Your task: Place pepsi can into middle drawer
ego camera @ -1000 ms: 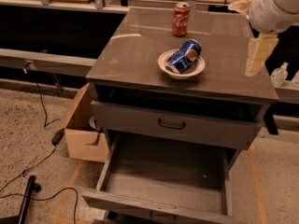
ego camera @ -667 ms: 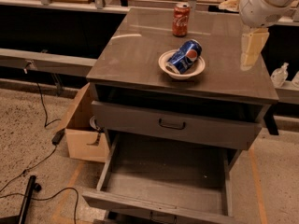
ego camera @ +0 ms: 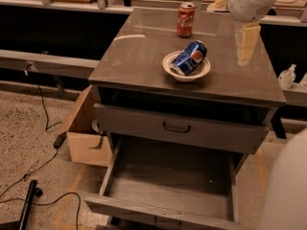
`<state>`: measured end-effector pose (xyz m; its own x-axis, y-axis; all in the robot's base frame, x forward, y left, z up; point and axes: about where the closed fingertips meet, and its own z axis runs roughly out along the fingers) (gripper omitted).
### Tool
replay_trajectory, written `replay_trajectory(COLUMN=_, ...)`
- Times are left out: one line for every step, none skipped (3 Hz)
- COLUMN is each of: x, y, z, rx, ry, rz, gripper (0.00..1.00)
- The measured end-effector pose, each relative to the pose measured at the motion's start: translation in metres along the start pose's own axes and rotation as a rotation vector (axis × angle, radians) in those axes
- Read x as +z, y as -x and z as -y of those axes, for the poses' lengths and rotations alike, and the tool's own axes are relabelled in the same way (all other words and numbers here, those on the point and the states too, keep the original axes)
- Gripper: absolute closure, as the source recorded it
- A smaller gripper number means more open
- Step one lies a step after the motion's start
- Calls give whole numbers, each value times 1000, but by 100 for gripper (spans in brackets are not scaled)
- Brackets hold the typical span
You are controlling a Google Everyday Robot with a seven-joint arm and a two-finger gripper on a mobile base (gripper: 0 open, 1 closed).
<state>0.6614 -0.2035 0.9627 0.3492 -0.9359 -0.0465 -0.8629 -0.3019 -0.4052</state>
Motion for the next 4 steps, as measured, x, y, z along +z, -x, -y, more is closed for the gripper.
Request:
replay_trajectory(x=19, y=14, z=19, rx=-82, ry=51, rz=7, gripper=0)
replay_trajectory(x=36, y=16, z=35, rx=-89, ry=68, rz=6, gripper=0)
replay_trajectory(x=54, y=19, z=45, rx=-90, ry=89, rz=-1, gripper=0)
replay_trajectory(x=72, y=21, z=49, rx=-95, ry=116, rz=-7, gripper=0)
